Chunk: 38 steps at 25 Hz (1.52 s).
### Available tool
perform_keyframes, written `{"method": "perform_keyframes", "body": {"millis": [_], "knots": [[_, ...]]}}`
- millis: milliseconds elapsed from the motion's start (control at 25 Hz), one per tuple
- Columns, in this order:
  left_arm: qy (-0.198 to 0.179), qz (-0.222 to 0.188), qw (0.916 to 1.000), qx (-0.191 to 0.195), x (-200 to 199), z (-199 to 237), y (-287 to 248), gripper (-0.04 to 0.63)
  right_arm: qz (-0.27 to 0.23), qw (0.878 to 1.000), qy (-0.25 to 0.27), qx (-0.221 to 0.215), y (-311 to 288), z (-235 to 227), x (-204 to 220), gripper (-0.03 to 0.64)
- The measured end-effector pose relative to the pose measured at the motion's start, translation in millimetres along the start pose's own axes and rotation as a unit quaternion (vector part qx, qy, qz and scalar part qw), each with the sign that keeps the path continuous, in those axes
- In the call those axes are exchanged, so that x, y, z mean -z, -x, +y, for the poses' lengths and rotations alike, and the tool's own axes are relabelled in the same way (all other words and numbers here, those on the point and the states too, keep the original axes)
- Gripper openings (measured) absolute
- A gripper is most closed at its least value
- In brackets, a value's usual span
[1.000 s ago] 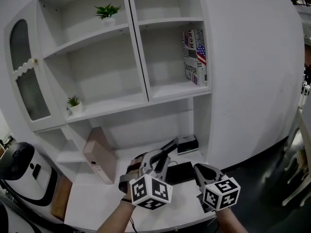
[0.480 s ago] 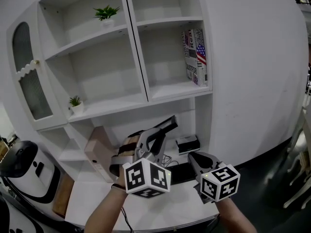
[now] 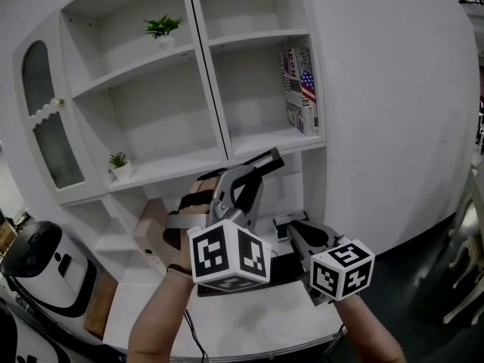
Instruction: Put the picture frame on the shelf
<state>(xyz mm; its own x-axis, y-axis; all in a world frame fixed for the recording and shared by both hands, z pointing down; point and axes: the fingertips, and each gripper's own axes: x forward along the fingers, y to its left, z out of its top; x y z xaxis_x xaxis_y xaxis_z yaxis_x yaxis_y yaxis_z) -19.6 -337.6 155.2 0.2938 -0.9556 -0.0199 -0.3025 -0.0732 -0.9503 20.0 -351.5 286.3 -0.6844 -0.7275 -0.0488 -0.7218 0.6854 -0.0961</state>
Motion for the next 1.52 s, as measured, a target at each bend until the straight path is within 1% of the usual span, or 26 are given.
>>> {"method": "perform_keyframes", "body": {"millis": [240,480,760,920,1000,1120,1160,1320,1440,1520], "knots": [[-0.052,-0.002,0.9986,-0.012,-19.0,17.6,-7.6,0.061,-0.010,1.000,-0.005,0.000,3.4,-7.8,-10.7,0.002],[-0.103,-0.006,0.9942,-0.030,-31.1,27.5,-17.8,0.060,-0.015,1.000,-0.008,0.002,4.4,-14.2,-14.3,0.002],[-0.131,-0.011,0.9907,-0.035,-26.8,14.8,-43.9,0.060,-0.007,1.000,-0.012,0.006,2.7,-22.5,-8.1,0.002],[-0.160,0.000,0.9863,-0.041,-17.9,6.6,-61.9,0.060,-0.003,1.000,-0.010,0.011,1.5,-28.9,-6.7,0.002],[-0.163,0.004,0.9856,-0.044,-14.6,4.1,-70.9,0.060,0.002,1.000,-0.006,0.013,0.8,-32.0,-3.7,0.002],[-0.151,0.007,0.9877,-0.042,-8.9,0.6,-83.6,0.060,0.010,1.000,-0.002,0.016,-0.4,-35.5,1.4,0.003],[-0.151,0.011,0.9876,-0.041,-6.0,-1.1,-87.1,0.060,0.012,1.000,-0.001,0.016,-1.0,-35.9,3.3,0.002],[-0.169,0.022,0.9845,-0.041,2.0,-9.5,-99.3,0.060,0.017,1.000,0.003,0.013,-4.1,-35.3,7.9,0.003],[-0.177,0.024,0.9829,-0.043,5.1,-13.4,-106.0,0.060,0.022,0.999,0.025,0.016,-6.4,-33.2,10.4,0.003],[-0.179,0.025,0.9827,-0.040,7.4,-14.5,-108.4,0.060,0.025,0.999,0.030,0.014,-8.1,-30.5,12.4,0.002]]}}
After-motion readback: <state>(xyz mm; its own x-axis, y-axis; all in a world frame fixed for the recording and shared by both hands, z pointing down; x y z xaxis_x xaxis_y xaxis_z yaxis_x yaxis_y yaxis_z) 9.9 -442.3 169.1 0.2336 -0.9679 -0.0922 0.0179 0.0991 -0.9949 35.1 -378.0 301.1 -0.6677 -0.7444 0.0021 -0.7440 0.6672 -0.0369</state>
